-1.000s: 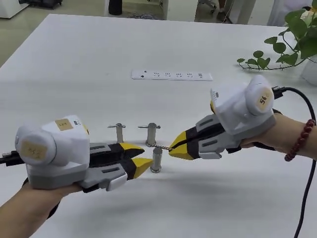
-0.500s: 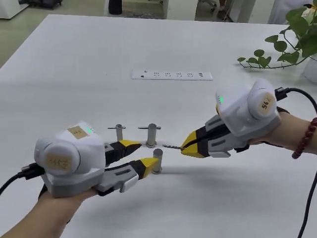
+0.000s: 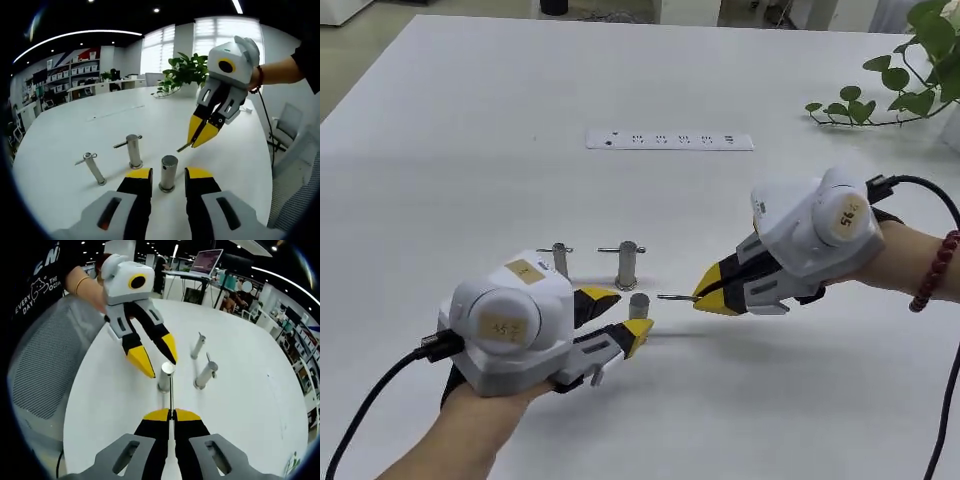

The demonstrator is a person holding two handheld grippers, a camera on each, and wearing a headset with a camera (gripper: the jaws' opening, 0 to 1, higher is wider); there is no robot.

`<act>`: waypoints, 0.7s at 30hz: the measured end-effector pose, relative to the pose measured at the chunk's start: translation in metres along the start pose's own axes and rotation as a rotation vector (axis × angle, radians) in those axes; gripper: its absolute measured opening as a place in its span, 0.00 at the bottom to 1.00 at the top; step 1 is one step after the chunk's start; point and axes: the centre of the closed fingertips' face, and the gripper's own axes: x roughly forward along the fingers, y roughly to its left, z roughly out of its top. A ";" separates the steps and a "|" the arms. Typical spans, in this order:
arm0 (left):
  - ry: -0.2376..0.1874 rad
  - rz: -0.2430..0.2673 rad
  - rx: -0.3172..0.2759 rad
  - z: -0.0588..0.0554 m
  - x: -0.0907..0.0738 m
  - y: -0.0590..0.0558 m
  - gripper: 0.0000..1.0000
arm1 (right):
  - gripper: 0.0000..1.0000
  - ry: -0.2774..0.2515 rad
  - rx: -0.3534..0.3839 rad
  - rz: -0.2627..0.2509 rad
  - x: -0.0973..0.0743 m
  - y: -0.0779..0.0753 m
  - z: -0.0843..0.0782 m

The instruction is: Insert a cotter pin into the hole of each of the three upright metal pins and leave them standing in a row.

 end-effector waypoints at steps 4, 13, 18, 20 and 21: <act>0.017 0.006 0.000 -0.005 0.004 0.000 0.22 | 0.00 -0.002 -0.011 0.013 0.004 0.002 0.000; 0.042 0.017 0.004 -0.014 0.016 0.004 0.20 | 0.00 -0.012 -0.018 0.027 0.010 0.000 -0.001; 0.047 0.015 0.008 -0.015 0.018 0.003 0.19 | 0.00 -0.022 -0.018 0.033 0.010 0.000 0.001; 0.046 0.013 0.007 -0.015 0.019 0.003 0.16 | 0.00 -0.024 -0.020 0.040 0.011 0.002 0.002; 0.047 0.011 0.005 -0.015 0.019 0.002 0.15 | 0.00 -0.025 -0.020 0.041 0.011 0.002 0.002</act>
